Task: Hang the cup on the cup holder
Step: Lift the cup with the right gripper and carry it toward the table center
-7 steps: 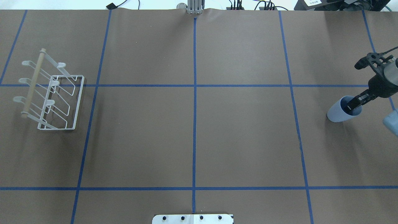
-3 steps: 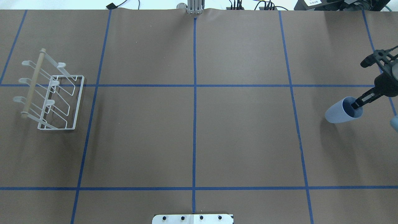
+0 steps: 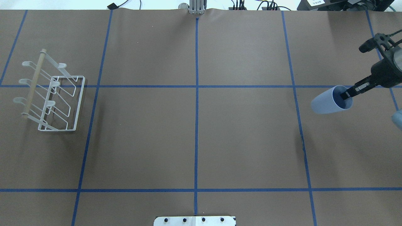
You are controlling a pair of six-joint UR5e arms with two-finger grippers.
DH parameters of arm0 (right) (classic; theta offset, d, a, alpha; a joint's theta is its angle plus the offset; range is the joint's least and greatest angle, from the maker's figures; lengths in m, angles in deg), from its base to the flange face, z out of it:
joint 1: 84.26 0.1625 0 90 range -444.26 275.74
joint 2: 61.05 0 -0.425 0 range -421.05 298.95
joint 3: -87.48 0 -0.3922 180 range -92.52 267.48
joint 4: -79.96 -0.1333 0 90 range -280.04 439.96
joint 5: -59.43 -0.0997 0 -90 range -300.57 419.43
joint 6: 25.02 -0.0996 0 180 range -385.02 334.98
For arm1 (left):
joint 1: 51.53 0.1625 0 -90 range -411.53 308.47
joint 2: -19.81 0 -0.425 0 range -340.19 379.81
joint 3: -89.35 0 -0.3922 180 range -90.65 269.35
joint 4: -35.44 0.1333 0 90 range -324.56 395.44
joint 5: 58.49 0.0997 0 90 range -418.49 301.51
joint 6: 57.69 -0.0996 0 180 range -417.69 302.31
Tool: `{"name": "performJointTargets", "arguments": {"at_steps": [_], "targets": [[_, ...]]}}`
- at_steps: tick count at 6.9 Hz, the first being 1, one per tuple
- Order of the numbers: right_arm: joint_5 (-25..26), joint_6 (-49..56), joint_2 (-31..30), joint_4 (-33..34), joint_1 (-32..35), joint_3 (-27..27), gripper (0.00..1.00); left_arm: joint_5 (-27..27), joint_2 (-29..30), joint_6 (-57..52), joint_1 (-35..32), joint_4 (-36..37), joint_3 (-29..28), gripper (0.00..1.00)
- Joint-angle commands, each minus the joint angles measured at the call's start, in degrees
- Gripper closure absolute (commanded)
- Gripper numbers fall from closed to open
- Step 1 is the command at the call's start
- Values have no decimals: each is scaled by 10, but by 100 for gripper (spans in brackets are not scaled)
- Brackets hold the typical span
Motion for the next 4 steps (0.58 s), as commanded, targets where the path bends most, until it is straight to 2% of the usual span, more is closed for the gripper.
{"name": "performJointTargets", "arguments": {"at_steps": [1,2,4], "targets": [[3,-229,47,-147,-43,-3,100,1,10,-1,7,-12,5,1],[5,-310,63,-205,-56,-10,100,0,13,0,8,-78,1,1],[21,-403,89,-268,-84,-12,100,0,13,140,16,-185,-1,1]]}}
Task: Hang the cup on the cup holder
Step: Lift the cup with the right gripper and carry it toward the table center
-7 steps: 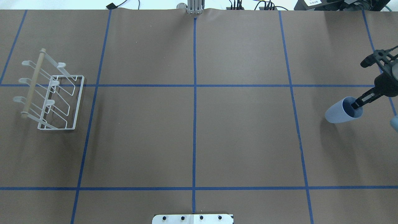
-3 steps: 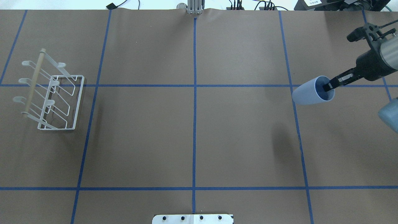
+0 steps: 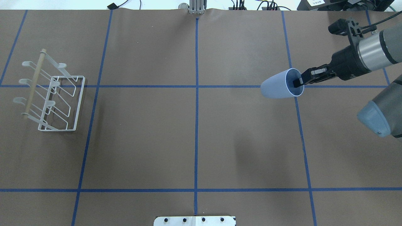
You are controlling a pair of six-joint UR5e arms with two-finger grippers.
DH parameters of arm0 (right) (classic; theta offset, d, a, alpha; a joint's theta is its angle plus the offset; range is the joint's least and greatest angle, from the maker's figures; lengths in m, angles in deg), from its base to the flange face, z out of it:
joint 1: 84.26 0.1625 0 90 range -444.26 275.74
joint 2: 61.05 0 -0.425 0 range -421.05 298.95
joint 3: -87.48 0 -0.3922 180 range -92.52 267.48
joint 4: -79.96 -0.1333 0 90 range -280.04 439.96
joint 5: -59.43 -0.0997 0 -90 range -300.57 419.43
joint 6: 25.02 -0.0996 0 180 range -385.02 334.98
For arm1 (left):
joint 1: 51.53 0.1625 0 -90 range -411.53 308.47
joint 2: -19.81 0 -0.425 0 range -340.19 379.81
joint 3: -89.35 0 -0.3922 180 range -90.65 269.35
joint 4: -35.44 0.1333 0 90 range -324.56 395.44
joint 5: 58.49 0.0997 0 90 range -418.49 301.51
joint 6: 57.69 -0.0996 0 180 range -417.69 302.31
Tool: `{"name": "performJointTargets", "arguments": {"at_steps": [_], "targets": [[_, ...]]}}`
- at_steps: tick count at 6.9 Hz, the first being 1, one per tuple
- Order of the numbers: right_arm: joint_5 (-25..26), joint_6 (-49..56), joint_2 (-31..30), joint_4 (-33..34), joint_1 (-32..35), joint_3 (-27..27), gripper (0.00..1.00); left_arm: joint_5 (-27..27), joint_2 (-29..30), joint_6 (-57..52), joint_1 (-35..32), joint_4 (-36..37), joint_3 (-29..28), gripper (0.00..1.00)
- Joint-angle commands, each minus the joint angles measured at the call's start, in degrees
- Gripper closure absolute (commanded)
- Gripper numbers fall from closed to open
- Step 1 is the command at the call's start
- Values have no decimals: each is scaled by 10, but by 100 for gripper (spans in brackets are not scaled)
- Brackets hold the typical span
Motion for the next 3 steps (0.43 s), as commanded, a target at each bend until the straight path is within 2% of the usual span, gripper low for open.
{"name": "performJointTargets", "arguments": {"at_steps": [1,3], "targets": [[30,-118,23,-88,-38,0,100,-4,-10,156,13,-132,2,1],[79,-262,33,-210,-81,1,100,-101,-29,416,15,-323,3,1]]}}
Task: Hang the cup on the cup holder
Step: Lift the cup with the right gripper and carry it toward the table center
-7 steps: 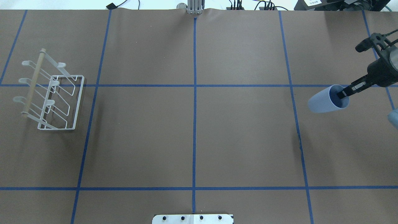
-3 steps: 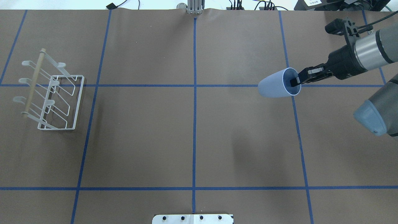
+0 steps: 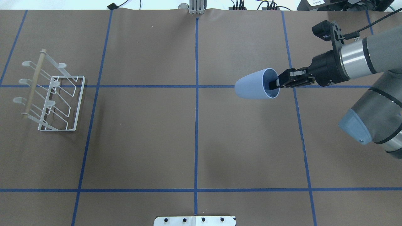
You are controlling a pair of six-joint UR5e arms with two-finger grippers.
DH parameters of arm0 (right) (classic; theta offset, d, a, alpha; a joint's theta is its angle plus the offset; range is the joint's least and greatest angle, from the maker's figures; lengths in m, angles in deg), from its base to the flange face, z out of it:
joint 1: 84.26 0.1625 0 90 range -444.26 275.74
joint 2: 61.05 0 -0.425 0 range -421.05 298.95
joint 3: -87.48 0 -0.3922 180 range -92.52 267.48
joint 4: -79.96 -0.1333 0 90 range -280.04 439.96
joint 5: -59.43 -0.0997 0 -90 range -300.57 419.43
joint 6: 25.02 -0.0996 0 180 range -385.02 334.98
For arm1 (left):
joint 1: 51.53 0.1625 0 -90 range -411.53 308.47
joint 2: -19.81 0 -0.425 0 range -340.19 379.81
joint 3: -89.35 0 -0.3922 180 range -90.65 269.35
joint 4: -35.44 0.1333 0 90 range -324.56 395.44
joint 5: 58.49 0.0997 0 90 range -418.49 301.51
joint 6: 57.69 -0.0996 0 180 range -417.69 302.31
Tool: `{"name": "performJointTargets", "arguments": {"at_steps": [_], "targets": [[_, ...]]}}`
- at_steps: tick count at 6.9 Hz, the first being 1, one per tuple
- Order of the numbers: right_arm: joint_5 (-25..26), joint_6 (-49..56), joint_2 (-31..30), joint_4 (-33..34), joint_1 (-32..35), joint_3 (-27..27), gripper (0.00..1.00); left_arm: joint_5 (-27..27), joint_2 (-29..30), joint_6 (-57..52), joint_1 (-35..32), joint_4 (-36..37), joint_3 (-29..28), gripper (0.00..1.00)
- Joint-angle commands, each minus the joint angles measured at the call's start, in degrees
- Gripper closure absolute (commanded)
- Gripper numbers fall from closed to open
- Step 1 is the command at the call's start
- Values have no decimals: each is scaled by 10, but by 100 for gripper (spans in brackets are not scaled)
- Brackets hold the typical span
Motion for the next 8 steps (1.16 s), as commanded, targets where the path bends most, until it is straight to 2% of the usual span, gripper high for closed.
{"name": "performJointTargets", "arguments": {"at_steps": [1,2,3,4,6,7,8], "targets": [[64,-129,6,-120,-47,5,100,-58,-6,283,22,-213,3,1],[89,-152,6,-161,-61,5,100,-39,-4,354,50,-312,0,2],[99,-166,6,-184,-69,4,100,-14,-3,409,66,-366,3,2],[100,-177,6,-214,-75,4,100,0,2,502,86,-415,10,5],[99,-217,6,-301,-79,0,100,16,13,687,114,-542,17,3],[99,-226,5,-331,-82,-4,100,33,18,737,143,-557,32,2],[100,-233,5,-350,-89,-4,100,53,17,742,173,-557,53,2]]}}
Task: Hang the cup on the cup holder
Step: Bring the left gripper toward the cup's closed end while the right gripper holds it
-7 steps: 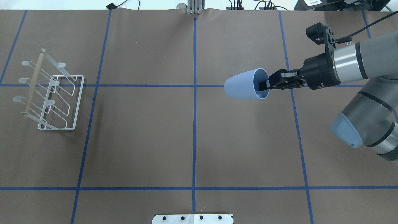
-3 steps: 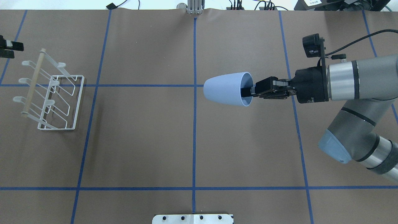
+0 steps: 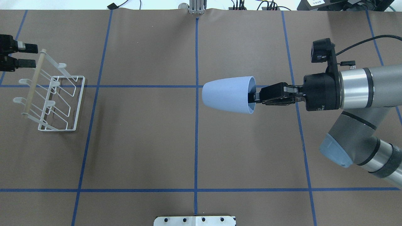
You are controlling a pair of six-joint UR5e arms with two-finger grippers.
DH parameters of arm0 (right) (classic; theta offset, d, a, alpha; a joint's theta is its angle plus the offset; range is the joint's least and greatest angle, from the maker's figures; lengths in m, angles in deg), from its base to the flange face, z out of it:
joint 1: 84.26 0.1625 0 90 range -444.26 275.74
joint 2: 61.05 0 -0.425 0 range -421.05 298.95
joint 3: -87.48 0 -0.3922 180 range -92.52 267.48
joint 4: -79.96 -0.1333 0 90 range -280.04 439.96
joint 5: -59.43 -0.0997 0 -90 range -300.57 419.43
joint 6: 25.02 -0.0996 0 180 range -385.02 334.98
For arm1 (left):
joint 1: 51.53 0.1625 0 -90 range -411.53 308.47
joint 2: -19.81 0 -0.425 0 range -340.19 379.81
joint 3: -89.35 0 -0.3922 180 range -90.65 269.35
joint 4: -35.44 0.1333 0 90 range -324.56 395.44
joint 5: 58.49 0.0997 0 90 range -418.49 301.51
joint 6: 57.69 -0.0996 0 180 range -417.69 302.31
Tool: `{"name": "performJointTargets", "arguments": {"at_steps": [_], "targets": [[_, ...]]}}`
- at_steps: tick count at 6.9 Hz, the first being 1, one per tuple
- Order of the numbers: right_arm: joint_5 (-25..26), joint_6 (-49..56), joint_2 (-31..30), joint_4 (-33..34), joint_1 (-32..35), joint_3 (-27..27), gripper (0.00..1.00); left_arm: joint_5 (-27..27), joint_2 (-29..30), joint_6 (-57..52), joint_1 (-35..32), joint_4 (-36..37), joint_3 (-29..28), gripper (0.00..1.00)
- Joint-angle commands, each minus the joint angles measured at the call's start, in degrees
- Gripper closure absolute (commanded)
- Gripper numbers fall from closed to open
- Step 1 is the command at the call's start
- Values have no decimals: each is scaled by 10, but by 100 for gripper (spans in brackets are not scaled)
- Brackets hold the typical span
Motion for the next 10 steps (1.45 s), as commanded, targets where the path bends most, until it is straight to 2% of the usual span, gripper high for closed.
{"name": "performJointTargets", "arguments": {"at_steps": [1,3,4,5,7,8,10], "targets": [[6,-16,0,-54,-17,-3,100,28,9,44,60,-12,40,2],[43,-22,1,-107,-57,-10,100,29,88,162,106,-12,45,2],[63,-22,1,-109,-69,-9,100,32,117,184,118,-10,45,2],[69,-21,1,-110,-72,-8,100,77,130,189,145,-10,49,3],[83,-22,7,-116,-72,-1,100,203,134,189,232,-10,79,2],[92,-23,8,-144,-74,-8,100,259,143,195,263,-10,89,2],[113,-22,8,-153,-85,-9,100,335,153,200,308,-11,103,2]]}}
